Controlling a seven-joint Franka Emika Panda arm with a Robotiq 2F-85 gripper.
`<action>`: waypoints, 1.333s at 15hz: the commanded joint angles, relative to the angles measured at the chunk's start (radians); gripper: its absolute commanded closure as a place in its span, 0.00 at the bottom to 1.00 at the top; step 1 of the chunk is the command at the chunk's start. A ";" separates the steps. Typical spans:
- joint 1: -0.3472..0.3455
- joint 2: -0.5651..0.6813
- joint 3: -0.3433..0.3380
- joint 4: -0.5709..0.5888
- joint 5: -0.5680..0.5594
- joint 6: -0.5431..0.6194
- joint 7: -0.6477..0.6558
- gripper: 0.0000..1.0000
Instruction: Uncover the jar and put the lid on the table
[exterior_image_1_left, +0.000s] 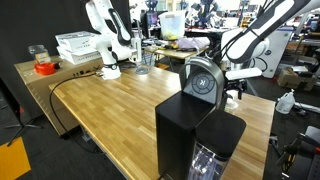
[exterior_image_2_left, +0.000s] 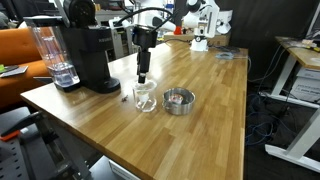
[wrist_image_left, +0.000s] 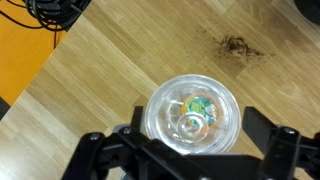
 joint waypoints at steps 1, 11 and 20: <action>-0.001 0.027 -0.005 0.031 0.009 -0.016 -0.033 0.00; -0.002 0.043 -0.008 0.030 0.017 -0.009 -0.042 0.27; -0.010 0.035 -0.010 0.041 0.028 -0.009 -0.059 0.85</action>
